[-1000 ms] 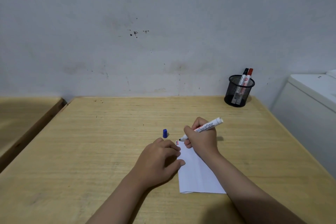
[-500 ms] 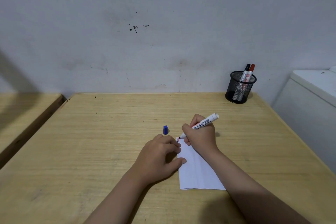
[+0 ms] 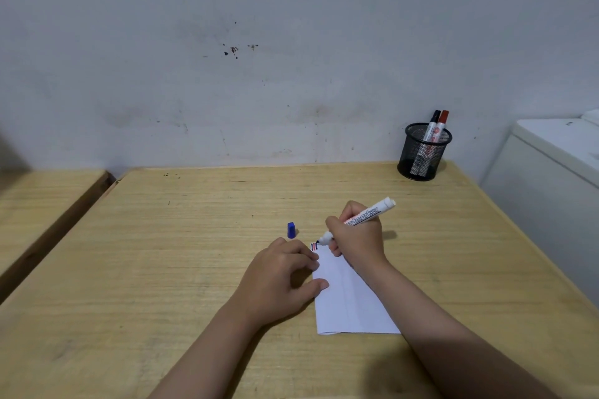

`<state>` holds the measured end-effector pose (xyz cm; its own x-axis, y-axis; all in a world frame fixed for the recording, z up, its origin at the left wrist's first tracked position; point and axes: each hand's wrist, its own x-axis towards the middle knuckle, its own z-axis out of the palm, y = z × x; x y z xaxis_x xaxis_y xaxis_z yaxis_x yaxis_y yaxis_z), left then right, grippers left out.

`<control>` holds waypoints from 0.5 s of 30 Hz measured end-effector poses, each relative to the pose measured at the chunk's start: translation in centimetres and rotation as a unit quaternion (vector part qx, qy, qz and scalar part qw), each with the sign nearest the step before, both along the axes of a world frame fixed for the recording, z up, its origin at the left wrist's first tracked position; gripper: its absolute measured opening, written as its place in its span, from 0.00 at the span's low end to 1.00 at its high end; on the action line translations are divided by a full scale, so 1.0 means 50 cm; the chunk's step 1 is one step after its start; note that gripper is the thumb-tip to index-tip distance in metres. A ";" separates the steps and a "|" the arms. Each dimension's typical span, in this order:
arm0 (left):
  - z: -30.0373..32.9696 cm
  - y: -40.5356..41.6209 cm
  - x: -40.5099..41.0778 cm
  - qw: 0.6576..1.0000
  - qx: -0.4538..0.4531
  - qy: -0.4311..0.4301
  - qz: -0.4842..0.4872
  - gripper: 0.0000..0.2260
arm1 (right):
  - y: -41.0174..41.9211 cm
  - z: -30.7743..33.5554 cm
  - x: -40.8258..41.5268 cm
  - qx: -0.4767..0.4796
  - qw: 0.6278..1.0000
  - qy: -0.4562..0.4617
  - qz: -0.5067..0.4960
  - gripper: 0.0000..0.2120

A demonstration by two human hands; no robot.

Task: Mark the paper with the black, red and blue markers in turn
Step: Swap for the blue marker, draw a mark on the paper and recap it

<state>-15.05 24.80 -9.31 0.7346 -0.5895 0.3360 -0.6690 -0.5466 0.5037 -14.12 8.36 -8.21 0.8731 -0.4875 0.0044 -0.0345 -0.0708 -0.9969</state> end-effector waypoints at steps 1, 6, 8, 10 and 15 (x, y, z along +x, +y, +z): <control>0.000 0.000 0.000 1.000 0.000 -0.001 0.000 0.17 | -0.004 0.000 0.000 0.025 1.000 -0.009 -0.008 0.15; -0.002 0.001 0.000 1.000 -0.004 -0.012 -0.006 0.14 | -0.011 0.007 0.006 0.131 0.989 -0.038 -0.052 0.14; -0.001 0.000 0.002 0.999 -0.030 -0.025 0.007 0.12 | -0.012 0.009 0.009 0.158 0.985 -0.042 -0.057 0.14; 0.004 -0.003 0.016 0.995 -0.061 -0.065 0.053 0.12 | -0.013 0.012 0.008 0.168 0.984 -0.049 -0.046 0.13; 0.028 -0.003 0.066 0.992 -0.004 -0.050 0.120 0.18 | -0.008 0.024 -0.007 0.133 0.990 -0.055 0.002 0.14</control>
<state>-11.73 24.65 -7.90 0.8161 -0.3992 0.4180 -0.5672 -0.6922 0.4463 -14.48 7.96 -7.02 0.8760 -0.4814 -0.0283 0.0756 0.1951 -0.9779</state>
